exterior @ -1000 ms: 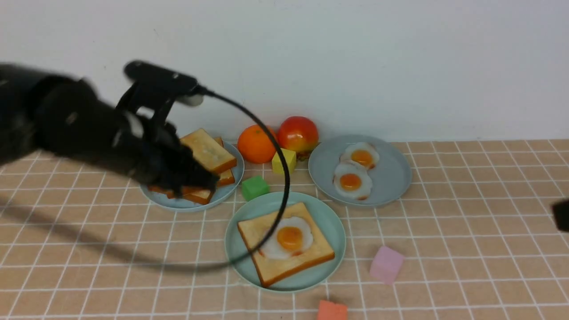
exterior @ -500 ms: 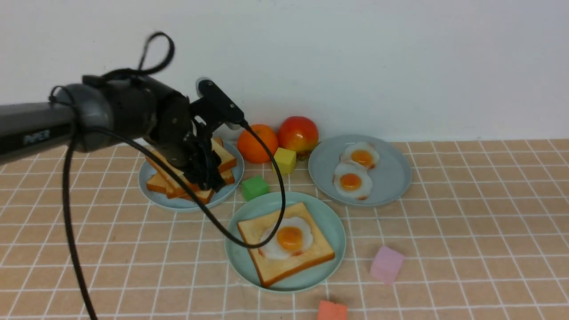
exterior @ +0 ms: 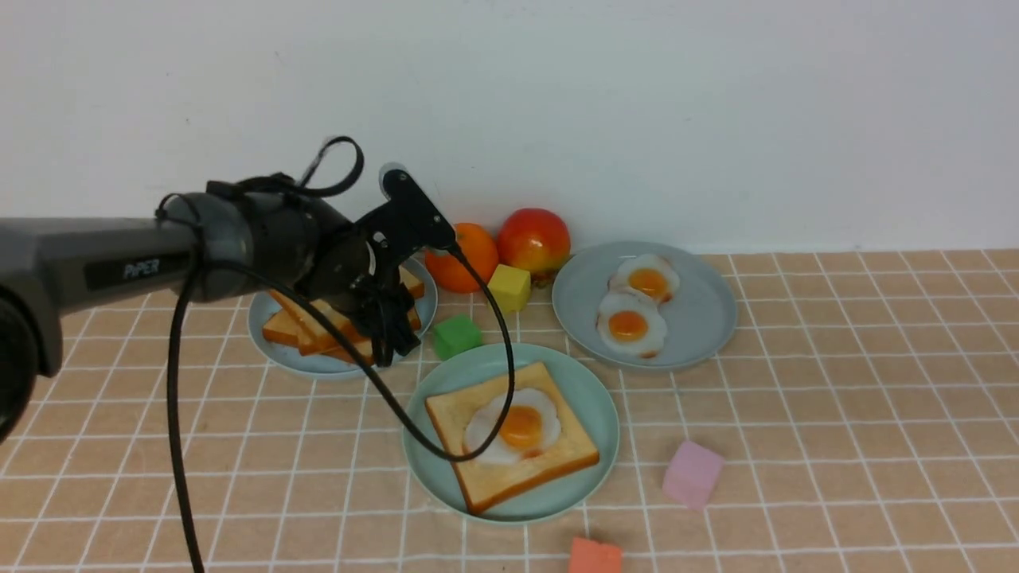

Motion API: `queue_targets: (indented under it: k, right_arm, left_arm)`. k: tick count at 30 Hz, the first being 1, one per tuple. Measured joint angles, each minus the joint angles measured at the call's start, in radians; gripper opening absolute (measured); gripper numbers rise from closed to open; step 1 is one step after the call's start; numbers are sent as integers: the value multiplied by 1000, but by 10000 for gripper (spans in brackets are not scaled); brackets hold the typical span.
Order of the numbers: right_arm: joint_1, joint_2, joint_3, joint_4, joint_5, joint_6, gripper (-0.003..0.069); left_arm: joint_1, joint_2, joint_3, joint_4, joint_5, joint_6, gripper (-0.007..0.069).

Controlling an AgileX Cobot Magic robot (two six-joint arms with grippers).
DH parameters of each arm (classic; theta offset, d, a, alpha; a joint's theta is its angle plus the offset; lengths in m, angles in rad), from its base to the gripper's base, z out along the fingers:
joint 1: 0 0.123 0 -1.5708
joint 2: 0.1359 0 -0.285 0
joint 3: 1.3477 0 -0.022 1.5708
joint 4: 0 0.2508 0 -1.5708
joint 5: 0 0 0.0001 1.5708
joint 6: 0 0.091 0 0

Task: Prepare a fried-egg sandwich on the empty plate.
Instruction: Use the left arm to grab a slice of bread, then use the left arm to place a slice of bread on the fried egg in the middle

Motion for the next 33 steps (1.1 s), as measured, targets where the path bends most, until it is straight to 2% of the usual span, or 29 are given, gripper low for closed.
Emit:
queue_targets:
  k: [4,7,8,11,18,19,22,25,28,33]
  right_arm:
    - [0,0,0,8,0,20,22]
    - [0,0,0,15,1,20,23]
    - [0,0,0,20,1,20,23]
    - [0,0,0,25,1,20,25]
    - [0,0,0,31,4,20,29]
    - [0,0,0,31,4,20,29]
    - [0,-3,0,31,6,20,29]
    - [0,-30,0,31,9,20,32]
    - [0,-61,0,31,12,20,32]
    - [0,-108,0,37,28,20,32]
  left_arm:
    - [0,8,-6,5,-3,-14,318]
    - [0,10,-6,6,1,-39,272]
    - [0,10,-6,6,6,-55,206]
    - [0,-9,-6,6,23,-62,108]
    - [-11,-151,-4,-60,141,-81,96]
    - [-34,-211,-2,-95,201,-93,96]
    - [-82,-280,25,-134,246,-97,96]
    - [-253,-395,143,-164,260,-26,96]
    - [-370,-416,238,-180,232,40,96]
    - [-432,-384,302,-159,168,77,96]
